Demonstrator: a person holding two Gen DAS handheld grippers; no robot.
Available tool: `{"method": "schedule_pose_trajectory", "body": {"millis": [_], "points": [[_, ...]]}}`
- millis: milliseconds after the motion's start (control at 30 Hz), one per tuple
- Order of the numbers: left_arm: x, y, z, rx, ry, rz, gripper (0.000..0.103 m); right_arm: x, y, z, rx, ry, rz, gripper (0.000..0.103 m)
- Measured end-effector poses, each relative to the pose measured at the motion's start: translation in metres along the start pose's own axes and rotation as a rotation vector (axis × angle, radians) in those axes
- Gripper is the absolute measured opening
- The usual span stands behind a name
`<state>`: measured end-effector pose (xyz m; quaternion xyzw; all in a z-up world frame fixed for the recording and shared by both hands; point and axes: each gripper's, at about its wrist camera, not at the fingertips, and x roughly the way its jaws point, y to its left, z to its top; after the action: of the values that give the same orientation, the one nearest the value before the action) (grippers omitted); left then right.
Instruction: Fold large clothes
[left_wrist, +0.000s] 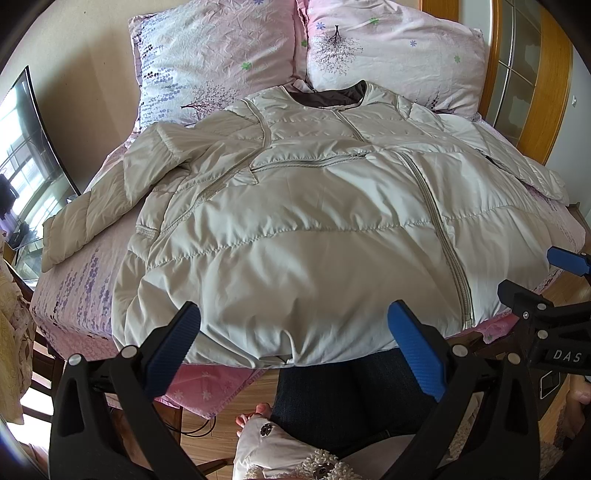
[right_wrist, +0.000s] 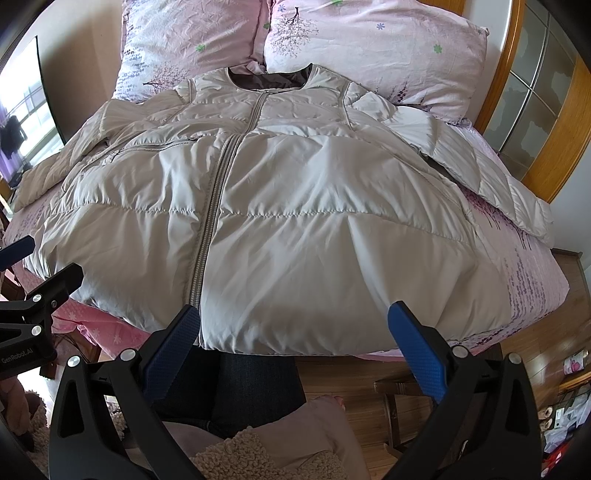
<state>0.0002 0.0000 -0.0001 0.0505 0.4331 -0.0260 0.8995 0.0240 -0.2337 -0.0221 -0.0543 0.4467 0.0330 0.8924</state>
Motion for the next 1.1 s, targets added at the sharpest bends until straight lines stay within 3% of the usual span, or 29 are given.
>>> {"method": "schedule_pose_trajectory", "body": {"millis": [1100], "points": [[0.0000, 0.0001, 0.0000, -0.001, 0.001, -0.001, 0.101, 0.0015, -0.0019, -0.0001, 0.021, 0.006, 0.016, 0.102]]}}
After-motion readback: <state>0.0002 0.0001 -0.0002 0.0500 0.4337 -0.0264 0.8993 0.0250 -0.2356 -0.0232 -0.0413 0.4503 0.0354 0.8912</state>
